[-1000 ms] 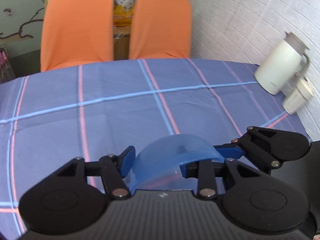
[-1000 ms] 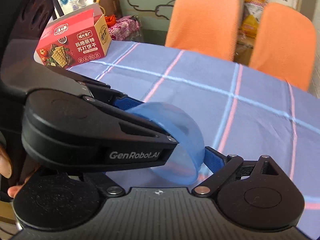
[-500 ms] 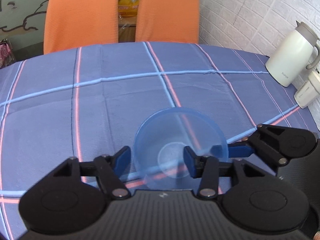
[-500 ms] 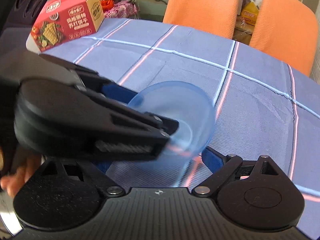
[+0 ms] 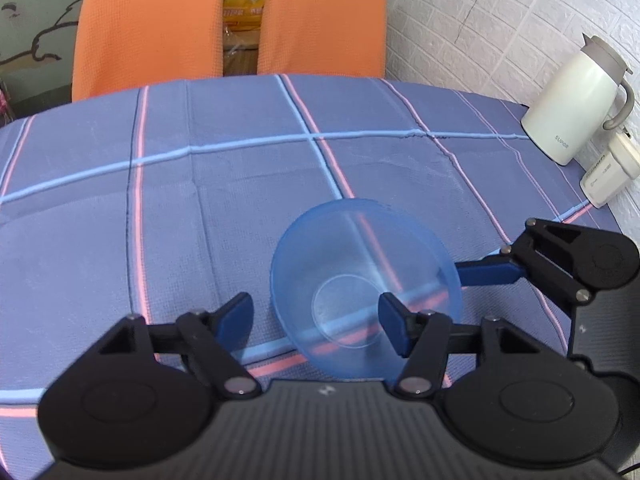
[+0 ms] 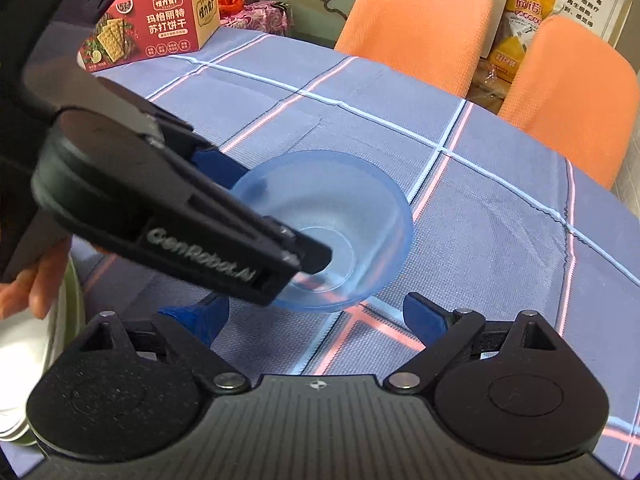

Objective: Organize plates and bowls
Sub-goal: 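Carry the blue bowl into the white bowl and open the left gripper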

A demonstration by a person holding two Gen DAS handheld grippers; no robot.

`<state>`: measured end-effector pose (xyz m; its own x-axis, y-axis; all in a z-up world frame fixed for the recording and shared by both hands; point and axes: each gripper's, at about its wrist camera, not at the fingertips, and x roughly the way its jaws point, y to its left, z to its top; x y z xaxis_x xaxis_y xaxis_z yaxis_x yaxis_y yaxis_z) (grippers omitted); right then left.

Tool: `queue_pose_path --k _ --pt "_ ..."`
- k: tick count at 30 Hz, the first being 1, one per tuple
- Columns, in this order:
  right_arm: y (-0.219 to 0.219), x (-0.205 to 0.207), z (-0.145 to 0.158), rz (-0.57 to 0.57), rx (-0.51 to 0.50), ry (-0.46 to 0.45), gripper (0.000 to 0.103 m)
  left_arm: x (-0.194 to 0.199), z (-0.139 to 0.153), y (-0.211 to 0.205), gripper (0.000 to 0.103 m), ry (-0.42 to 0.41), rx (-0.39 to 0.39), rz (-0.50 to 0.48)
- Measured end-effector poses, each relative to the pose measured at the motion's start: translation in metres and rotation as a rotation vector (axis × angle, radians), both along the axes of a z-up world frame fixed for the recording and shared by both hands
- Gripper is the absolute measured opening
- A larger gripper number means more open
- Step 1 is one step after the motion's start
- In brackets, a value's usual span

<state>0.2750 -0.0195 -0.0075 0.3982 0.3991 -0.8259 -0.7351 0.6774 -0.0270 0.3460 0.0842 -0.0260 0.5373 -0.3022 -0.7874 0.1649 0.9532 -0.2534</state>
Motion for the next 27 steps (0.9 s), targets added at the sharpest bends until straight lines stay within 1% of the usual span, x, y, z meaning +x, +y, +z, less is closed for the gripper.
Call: queue_pose_path --k 2,4,5,6,7,8,10,11,15,19,24,27 --pt "-0.001 0.007 -0.003 -0.015 0.016 0.007 0.080 0.001 -0.001 0.001 0.061 -0.005 0.003 0.001" --pt "-0.004 0.013 -0.005 -0.012 0.061 0.027 0.077 0.003 0.000 0.000 0.061 -0.006 0.006 -0.003" --pt "-0.005 0.015 -0.005 -0.009 0.080 0.027 0.076 0.003 0.000 0.000 0.058 -0.008 0.009 -0.007" --pt "-0.005 0.015 -0.005 -0.009 0.081 0.020 0.073 0.003 0.000 -0.001 0.052 -0.014 0.018 -0.011" --pt "-0.003 0.015 -0.006 -0.006 0.076 0.008 0.066 0.003 0.001 -0.003 0.036 -0.024 0.034 -0.017" --pt "-0.002 0.015 -0.006 -0.004 0.076 0.004 0.062 0.003 0.001 -0.003 0.030 -0.027 0.039 -0.019" --pt "-0.001 0.014 -0.005 -0.007 0.089 0.000 0.060 0.003 0.001 -0.002 0.025 -0.021 0.020 -0.020" --pt "-0.001 0.013 -0.003 -0.005 0.095 -0.007 0.060 0.003 0.002 -0.002 0.025 -0.015 0.003 -0.022" --pt "0.001 0.004 0.009 0.006 0.073 -0.055 0.060 -0.004 0.014 -0.007 0.025 -0.035 0.015 -0.019" --pt "-0.011 -0.016 0.029 -0.003 0.088 -0.102 0.060 -0.024 0.037 -0.014 0.025 -0.071 0.008 -0.029" --pt "-0.037 -0.069 0.051 0.001 0.077 -0.186 0.060 -0.070 0.065 -0.039 0.025 -0.129 0.006 -0.063" --pt "-0.057 -0.110 0.055 -0.002 0.073 -0.197 0.060 -0.102 0.070 -0.058 0.026 -0.149 -0.002 -0.090"
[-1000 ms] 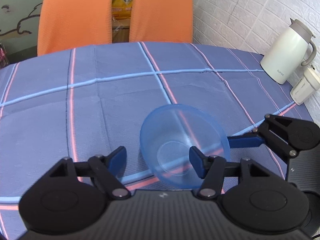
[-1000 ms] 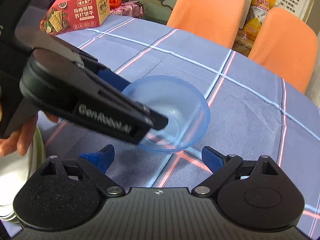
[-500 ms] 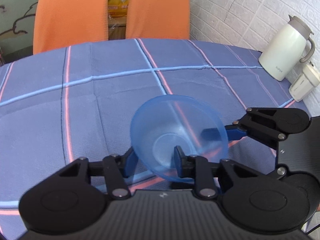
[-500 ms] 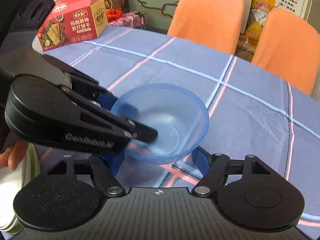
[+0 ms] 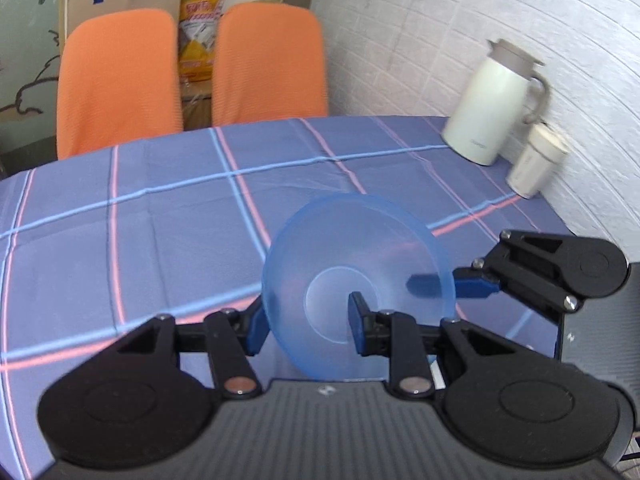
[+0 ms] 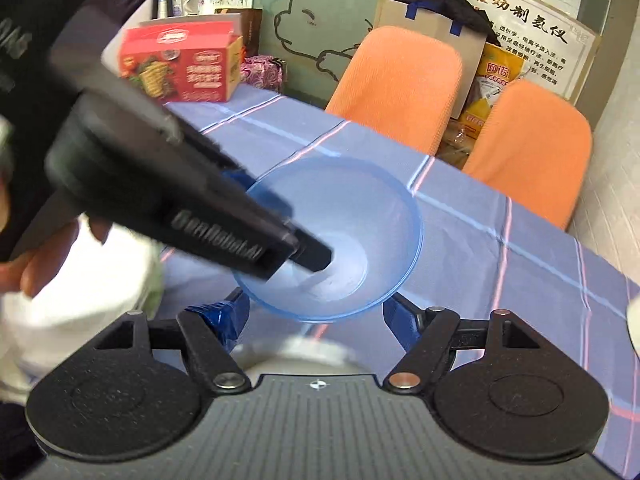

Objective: Organize plates and bowls
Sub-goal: 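Carry the blue bowl into the white bowl and open the left gripper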

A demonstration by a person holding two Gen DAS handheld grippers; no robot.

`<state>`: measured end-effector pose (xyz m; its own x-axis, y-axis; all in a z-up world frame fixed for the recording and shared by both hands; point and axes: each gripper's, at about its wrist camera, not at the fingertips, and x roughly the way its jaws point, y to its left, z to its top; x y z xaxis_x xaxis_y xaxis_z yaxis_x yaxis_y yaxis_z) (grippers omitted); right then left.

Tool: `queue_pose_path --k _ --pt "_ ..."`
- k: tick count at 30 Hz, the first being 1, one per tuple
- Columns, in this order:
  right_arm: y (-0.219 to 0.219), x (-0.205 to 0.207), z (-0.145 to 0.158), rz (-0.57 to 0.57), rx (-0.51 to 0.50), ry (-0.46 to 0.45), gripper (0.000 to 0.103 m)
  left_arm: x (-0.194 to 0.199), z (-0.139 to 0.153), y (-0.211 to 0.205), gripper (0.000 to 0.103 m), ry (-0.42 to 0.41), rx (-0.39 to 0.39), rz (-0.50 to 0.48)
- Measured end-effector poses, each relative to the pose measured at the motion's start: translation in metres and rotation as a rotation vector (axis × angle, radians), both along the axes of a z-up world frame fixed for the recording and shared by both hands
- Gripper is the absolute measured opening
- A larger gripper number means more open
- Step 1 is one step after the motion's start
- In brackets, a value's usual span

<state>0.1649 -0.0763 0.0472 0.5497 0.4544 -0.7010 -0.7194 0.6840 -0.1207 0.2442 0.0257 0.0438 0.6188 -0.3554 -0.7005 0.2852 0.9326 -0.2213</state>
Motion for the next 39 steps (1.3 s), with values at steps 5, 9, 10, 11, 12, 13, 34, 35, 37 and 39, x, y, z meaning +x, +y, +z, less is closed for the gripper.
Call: queue_pose_path --k 5,9,10,11,12,13,34,35,37,39 --pt "-0.027 -0.044 -0.007 -0.044 -0.011 0.017 0.061 -0.041 -0.013 -0.036 0.026 -0.003 0.017 -0.058" --pt "-0.038 -0.051 -0.014 -0.076 -0.009 0.055 0.061 -0.052 -0.024 -0.056 0.026 -0.001 0.046 -0.083" --pt "-0.040 -0.050 -0.016 -0.079 -0.007 0.061 0.061 -0.053 -0.025 -0.059 0.026 0.003 0.049 -0.084" --pt "-0.040 -0.050 -0.018 -0.084 -0.001 0.070 0.061 -0.053 -0.026 -0.061 0.026 0.007 0.053 -0.086" --pt "-0.040 -0.048 -0.020 -0.087 0.009 0.079 0.061 -0.053 -0.027 -0.062 0.027 0.011 0.059 -0.089" --pt "-0.042 -0.047 -0.021 -0.089 0.023 0.086 0.061 -0.052 -0.029 -0.064 0.027 0.013 0.065 -0.089" --pt "-0.083 -0.078 -0.028 -0.259 0.174 0.020 0.064 -0.071 -0.019 -0.064 0.075 -0.103 0.057 -0.026" --pt "-0.084 -0.078 -0.029 -0.271 0.188 0.017 0.064 -0.072 -0.019 -0.063 0.075 -0.100 0.050 -0.022" --pt "-0.089 -0.079 -0.031 -0.306 0.225 0.016 0.064 -0.073 -0.021 -0.062 0.075 -0.094 0.039 -0.013" --pt "-0.092 -0.080 -0.035 -0.352 0.271 0.019 0.064 -0.074 -0.023 -0.062 0.076 -0.092 0.033 0.003"
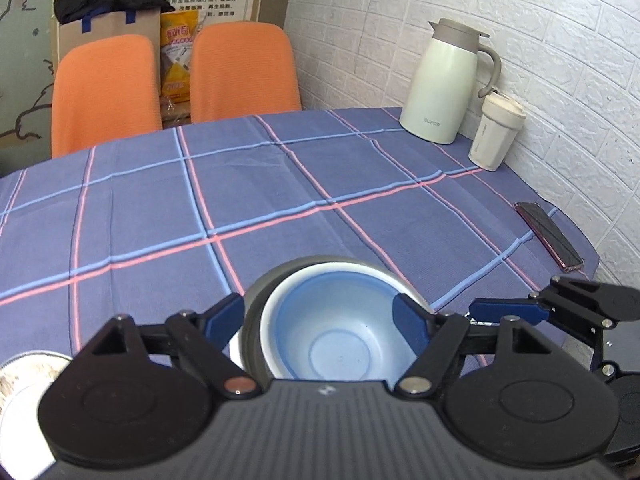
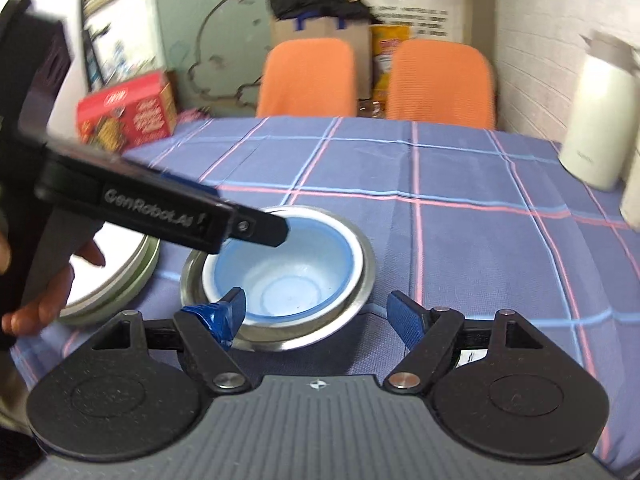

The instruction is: Organize plates and bowls

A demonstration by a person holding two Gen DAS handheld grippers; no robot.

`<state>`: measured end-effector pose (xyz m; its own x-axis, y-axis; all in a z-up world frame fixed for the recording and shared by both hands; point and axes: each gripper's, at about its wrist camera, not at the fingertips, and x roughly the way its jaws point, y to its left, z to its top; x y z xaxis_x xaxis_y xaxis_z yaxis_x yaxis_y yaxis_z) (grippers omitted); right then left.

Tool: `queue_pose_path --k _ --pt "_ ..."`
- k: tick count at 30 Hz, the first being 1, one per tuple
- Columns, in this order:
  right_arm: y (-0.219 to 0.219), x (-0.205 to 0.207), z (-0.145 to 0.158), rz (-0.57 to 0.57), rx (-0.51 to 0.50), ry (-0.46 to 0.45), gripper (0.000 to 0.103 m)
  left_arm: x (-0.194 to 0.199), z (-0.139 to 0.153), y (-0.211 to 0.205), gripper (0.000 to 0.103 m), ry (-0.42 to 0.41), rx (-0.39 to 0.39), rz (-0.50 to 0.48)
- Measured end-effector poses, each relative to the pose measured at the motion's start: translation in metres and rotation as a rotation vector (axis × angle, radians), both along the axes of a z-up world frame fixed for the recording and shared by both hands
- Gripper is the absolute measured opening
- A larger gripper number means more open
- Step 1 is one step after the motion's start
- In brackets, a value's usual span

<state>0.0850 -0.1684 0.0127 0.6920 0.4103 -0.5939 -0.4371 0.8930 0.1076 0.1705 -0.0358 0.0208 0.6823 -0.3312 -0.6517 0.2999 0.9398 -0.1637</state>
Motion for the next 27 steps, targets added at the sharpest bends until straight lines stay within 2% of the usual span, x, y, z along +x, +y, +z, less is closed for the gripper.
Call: queue_pose_path --k 5,8,12,18,25,27 --pt "-0.006 -0.004 -0.009 -0.123 0.099 -0.017 0.065 0.001 -0.003 0.003 0.078 -0.005 0.011 0.050" --pt "-0.007 0.003 -0.015 -0.139 0.124 0.003 0.065 0.003 -0.004 0.003 0.080 -0.012 0.043 0.062" --pt "-0.006 0.013 -0.018 -0.147 0.095 0.012 0.065 0.006 -0.009 0.005 0.082 -0.009 0.065 0.081" --pt "0.000 0.028 -0.028 -0.137 0.069 0.042 0.065 0.017 -0.023 0.015 0.084 0.052 0.020 0.089" --pt "0.007 0.045 -0.041 -0.142 0.065 0.103 0.066 0.032 -0.040 0.011 0.084 0.106 0.036 0.085" --pt "0.013 0.045 -0.042 -0.146 0.036 0.092 0.066 0.035 -0.045 0.010 0.084 0.126 0.045 0.087"
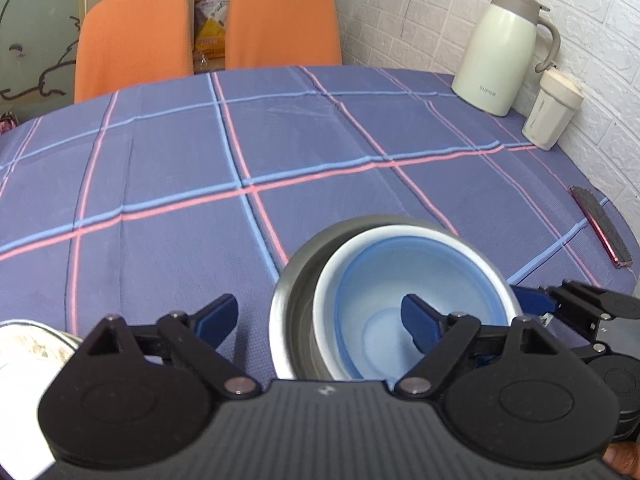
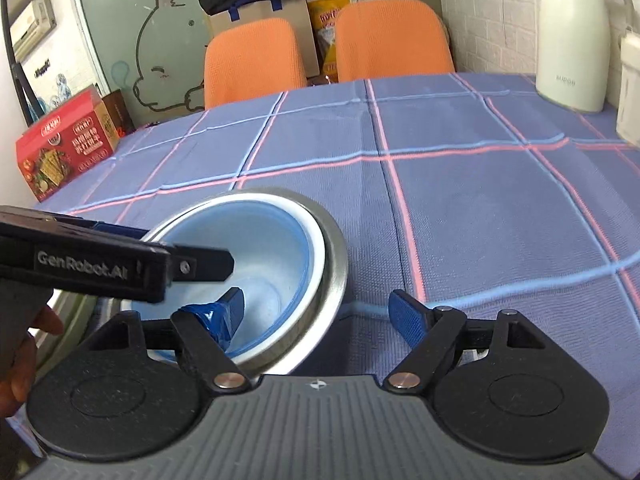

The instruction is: Organize plates and bowls

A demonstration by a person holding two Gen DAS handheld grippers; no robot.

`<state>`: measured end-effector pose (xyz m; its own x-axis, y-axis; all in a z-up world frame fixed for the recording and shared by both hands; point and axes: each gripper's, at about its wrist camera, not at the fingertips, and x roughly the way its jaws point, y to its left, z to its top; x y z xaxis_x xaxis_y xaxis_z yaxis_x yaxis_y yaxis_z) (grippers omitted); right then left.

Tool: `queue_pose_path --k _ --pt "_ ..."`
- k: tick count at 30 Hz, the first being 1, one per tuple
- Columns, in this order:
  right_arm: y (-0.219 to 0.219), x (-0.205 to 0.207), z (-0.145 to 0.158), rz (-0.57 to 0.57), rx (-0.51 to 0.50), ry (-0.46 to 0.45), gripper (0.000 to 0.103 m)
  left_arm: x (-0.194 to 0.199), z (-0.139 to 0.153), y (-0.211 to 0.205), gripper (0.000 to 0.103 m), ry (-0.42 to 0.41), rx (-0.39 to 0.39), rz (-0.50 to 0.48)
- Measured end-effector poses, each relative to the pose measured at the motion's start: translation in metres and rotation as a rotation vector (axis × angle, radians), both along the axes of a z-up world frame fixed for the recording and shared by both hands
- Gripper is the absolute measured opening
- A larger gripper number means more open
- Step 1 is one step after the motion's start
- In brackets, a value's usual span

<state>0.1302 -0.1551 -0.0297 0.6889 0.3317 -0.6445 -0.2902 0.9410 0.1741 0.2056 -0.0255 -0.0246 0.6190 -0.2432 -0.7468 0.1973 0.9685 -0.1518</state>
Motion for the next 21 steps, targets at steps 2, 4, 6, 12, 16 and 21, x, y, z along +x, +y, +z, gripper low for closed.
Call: queue_pose_path --k 2,4,6,12,16,21 --pt "0.006 -0.001 0.000 -0.001 -0.038 -0.007 0.067 0.002 -0.004 0.000 0.084 0.015 0.004 0.004" --pt "0.013 -0.002 0.000 -0.012 -0.072 -0.014 0.069 0.005 -0.007 0.001 0.084 0.030 0.002 0.005" --pt "0.013 -0.003 -0.001 -0.041 -0.057 -0.020 0.070 0.006 -0.010 0.001 0.084 0.036 0.008 0.011" --pt "0.011 -0.008 -0.005 -0.077 -0.048 -0.055 0.072 0.005 -0.013 0.001 0.084 0.030 0.017 0.013" --pt "0.015 -0.005 -0.001 -0.080 -0.068 -0.030 0.074 0.007 -0.014 0.000 0.087 0.029 0.031 0.026" --pt "0.017 -0.006 -0.001 -0.104 -0.072 -0.022 0.074 0.008 -0.015 -0.001 0.090 0.031 0.047 0.039"
